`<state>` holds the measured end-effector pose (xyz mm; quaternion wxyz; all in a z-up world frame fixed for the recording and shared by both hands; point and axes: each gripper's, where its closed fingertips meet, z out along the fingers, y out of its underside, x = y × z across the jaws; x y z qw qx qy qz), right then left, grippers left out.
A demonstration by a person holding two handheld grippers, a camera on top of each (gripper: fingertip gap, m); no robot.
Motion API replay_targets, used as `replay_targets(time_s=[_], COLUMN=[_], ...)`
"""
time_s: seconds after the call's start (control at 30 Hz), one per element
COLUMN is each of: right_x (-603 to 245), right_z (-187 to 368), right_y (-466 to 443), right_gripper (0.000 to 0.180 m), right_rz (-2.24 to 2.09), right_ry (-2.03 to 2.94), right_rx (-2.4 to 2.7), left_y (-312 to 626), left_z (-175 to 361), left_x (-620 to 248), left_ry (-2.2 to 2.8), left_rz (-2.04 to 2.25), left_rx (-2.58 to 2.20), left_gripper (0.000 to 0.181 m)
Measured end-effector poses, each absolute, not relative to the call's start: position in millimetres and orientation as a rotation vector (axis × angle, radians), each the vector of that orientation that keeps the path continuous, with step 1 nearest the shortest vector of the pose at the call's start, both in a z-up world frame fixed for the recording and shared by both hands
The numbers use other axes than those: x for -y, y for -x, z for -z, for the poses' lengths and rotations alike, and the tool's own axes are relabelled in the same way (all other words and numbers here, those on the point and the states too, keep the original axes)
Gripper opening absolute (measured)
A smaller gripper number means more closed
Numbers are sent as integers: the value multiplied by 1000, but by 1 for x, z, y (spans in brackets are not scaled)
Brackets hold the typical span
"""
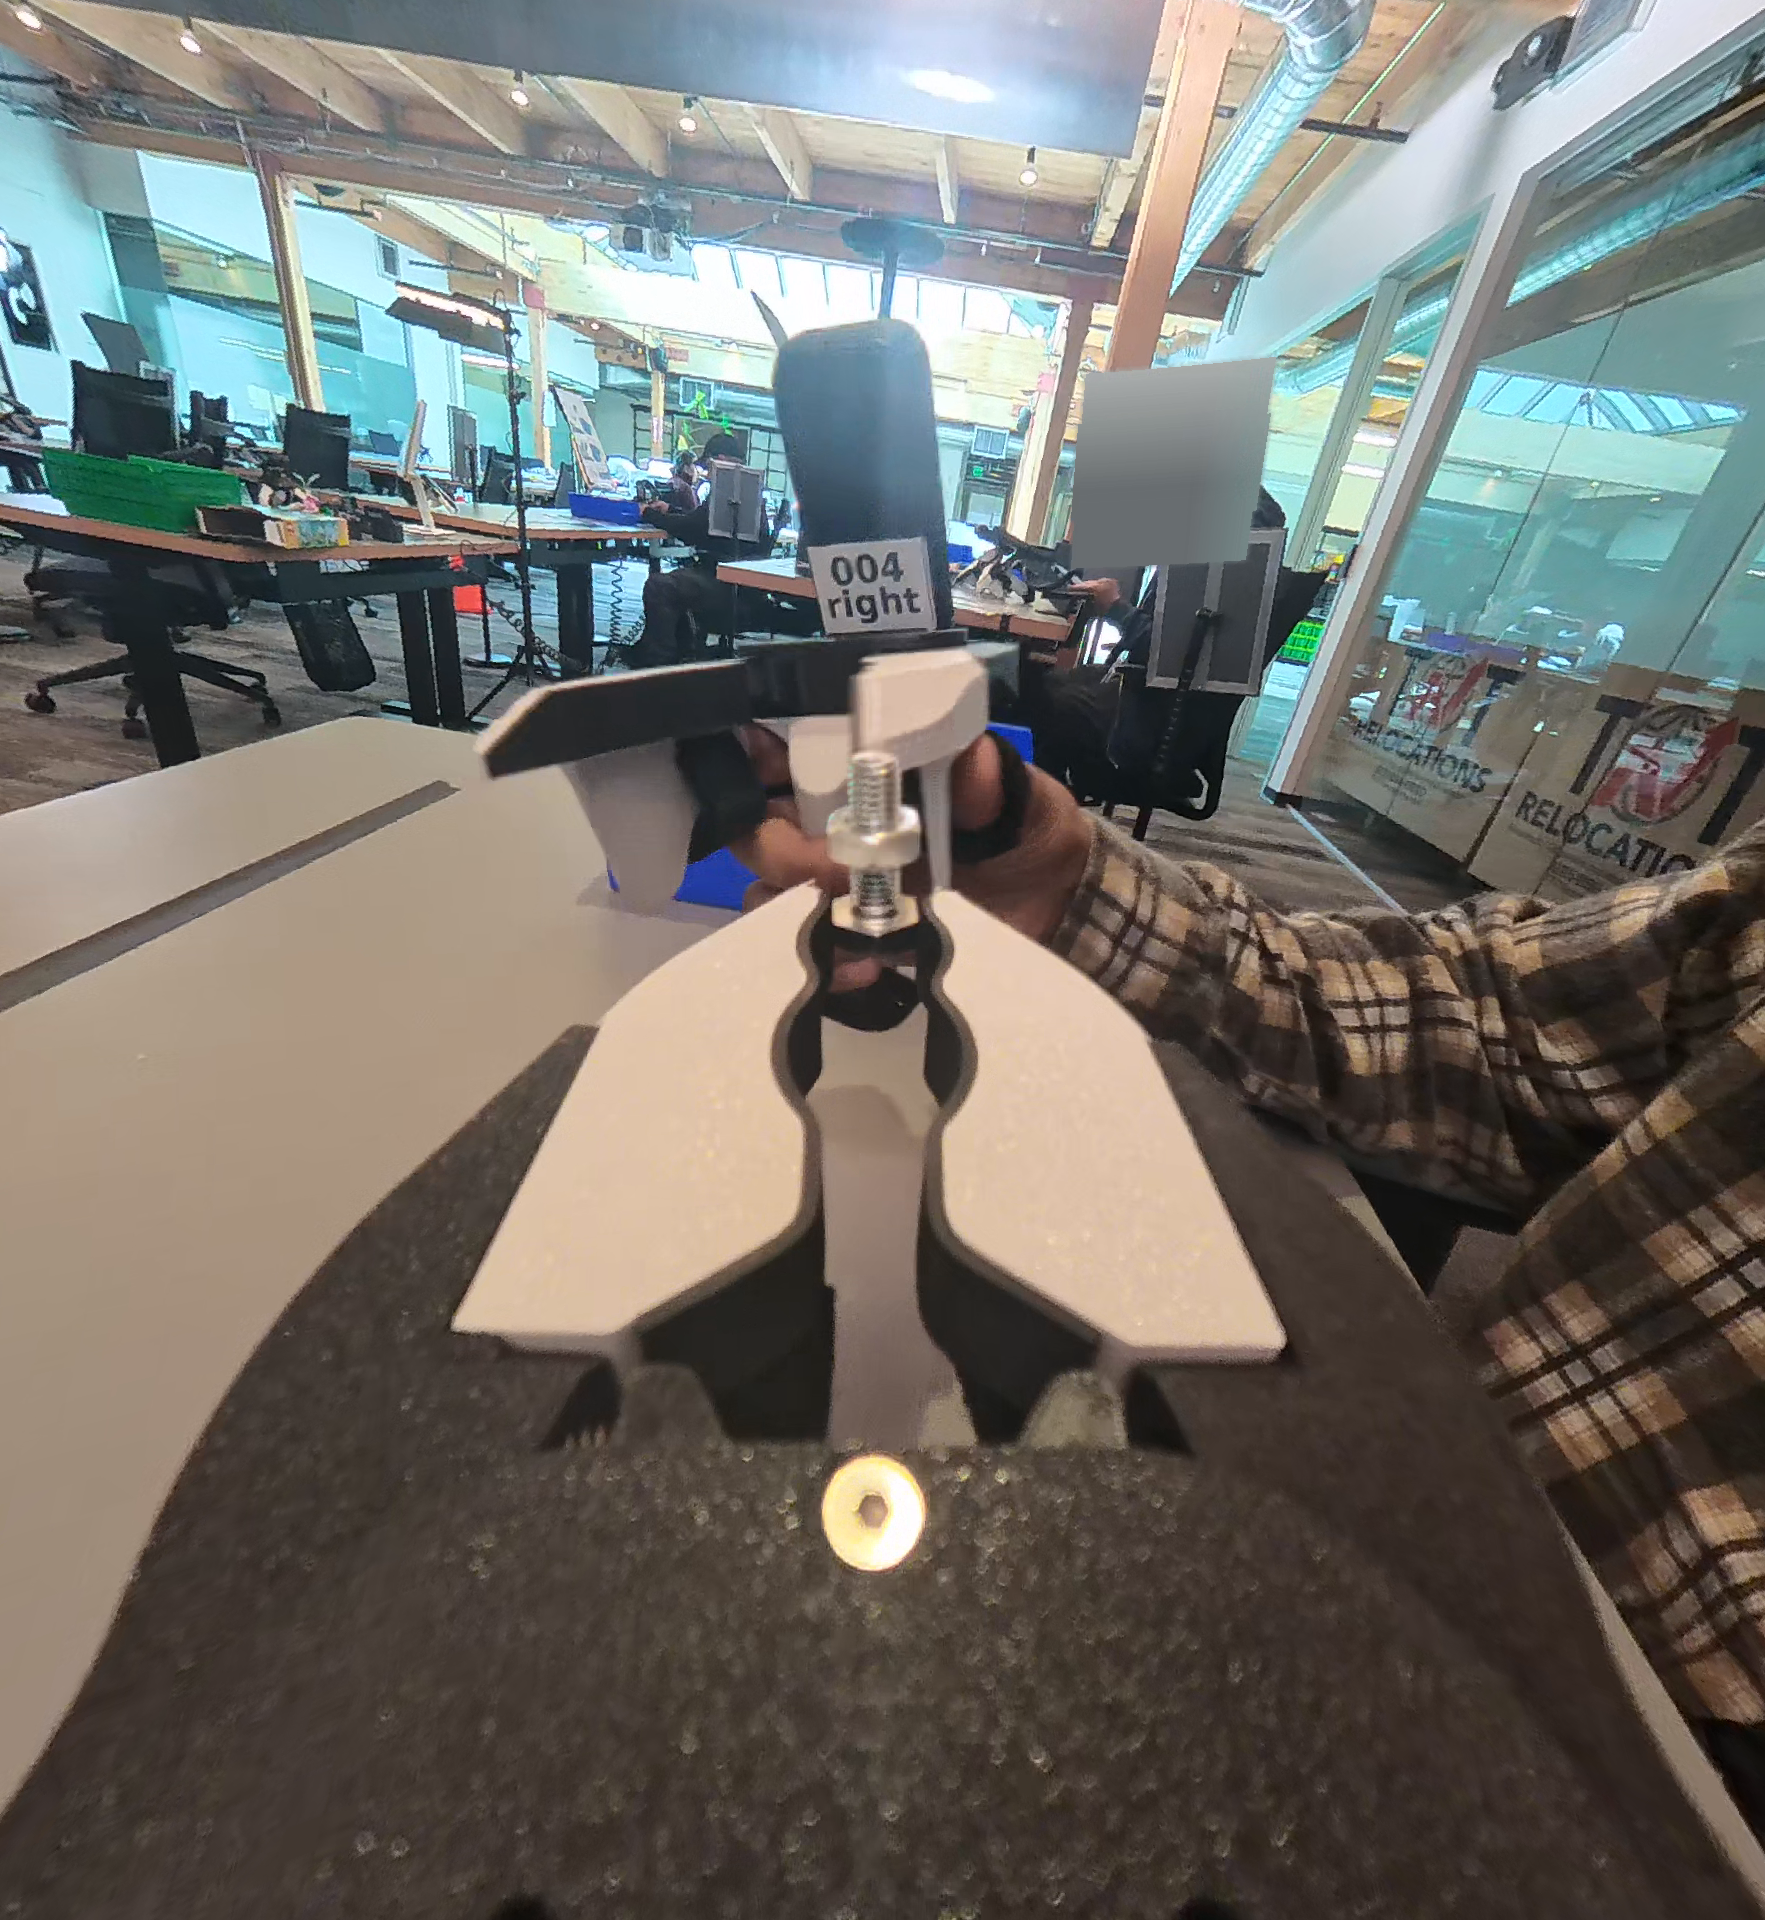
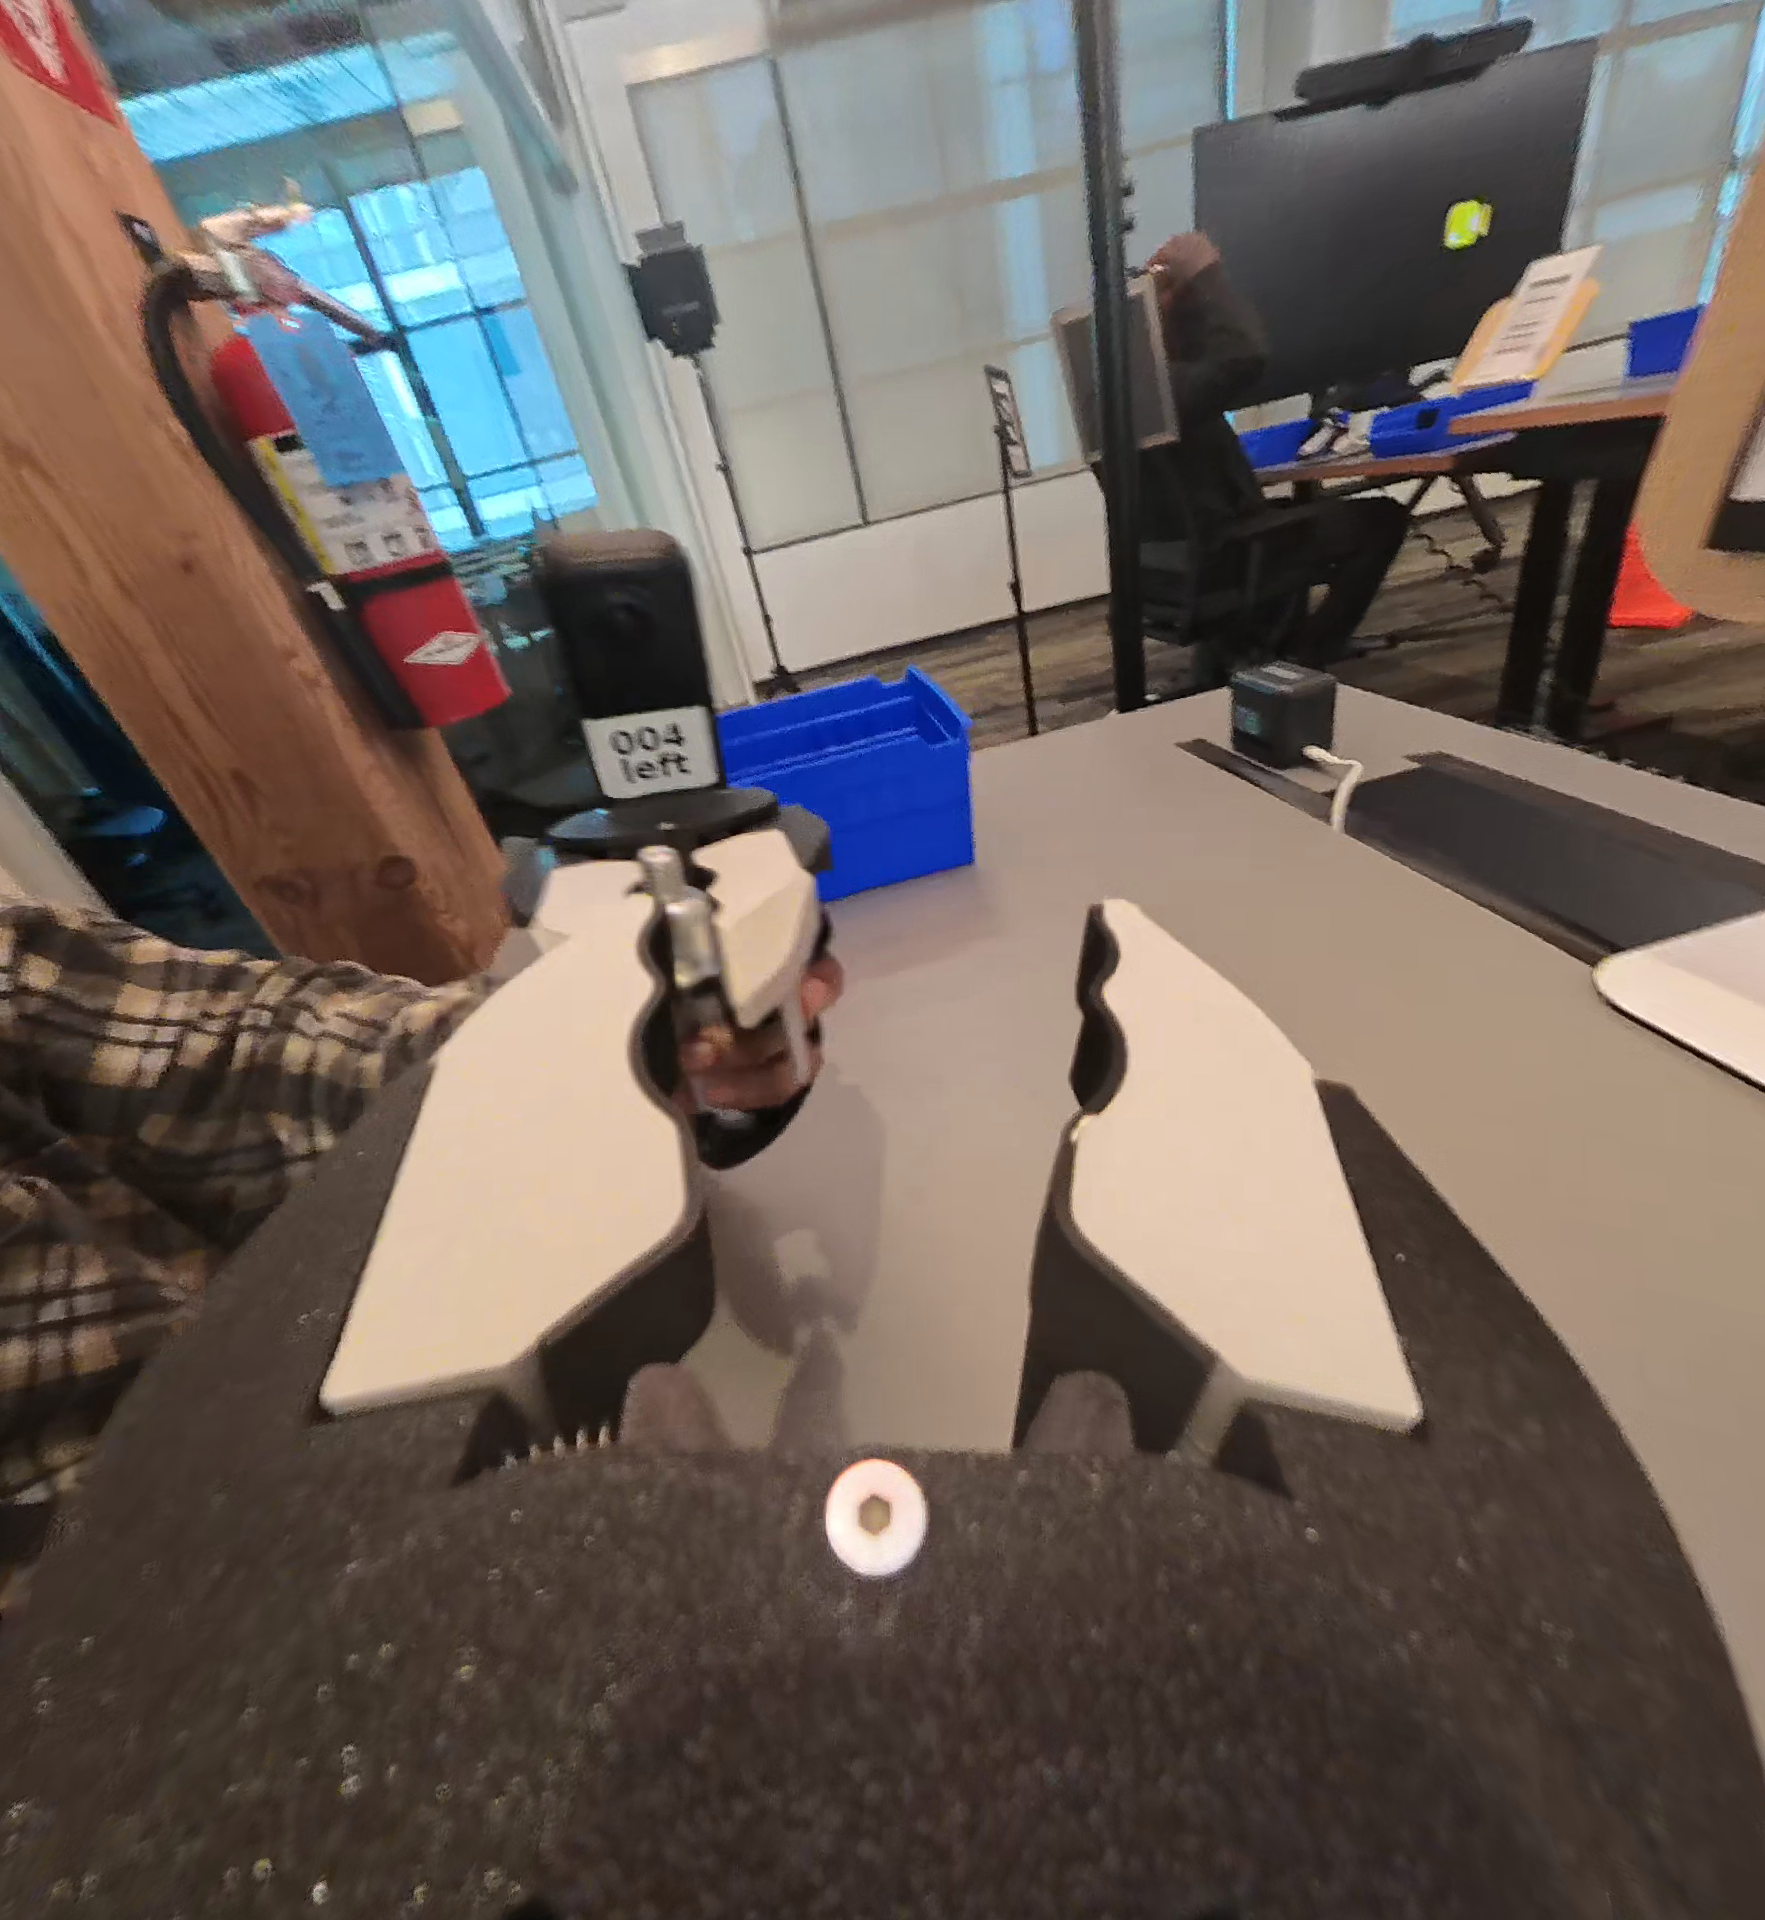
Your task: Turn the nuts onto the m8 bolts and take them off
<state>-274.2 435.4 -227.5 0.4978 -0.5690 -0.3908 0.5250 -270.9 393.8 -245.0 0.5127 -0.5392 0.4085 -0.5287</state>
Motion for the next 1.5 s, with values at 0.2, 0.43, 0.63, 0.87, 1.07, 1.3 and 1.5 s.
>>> replay_targets(time_s=[0.2, 0.43, 0.63, 0.87, 1.07, 1.3, 1.5], right_x=[-435, -426, -432, -440, -428, -422, -439], right_z=[236, 240, 228, 233, 237, 223, 235], right_y=[279, 290, 276, 267, 283, 280, 269], right_gripper=[74, 77, 75, 74, 78, 74, 72], right_rz=[-1216, -1206, -1271, -1236, -1201, -1234, -1135], right_ry=[1410, 1409, 1369, 1397, 1390, 1328, 1411], right_rx=[987, 1049, 960, 940, 1029, 1005, 981], left_y=[268, 267, 268, 269, 267, 267, 268], left_z=[249, 250, 249, 249, 252, 251, 249], left_x=[-394, -393, -394, -391, -391, -390, -389], left_ry=[1308, 1305, 1296, 1288, 1295, 1289, 1277], left_rz=[1273, 1286, 1277, 1264, 1259, 1260, 1238], left_rx=[-985, -985, -988, -992, -1000, -1004, -1010], left_gripper=[14, 14, 14, 14, 14, 14, 14])
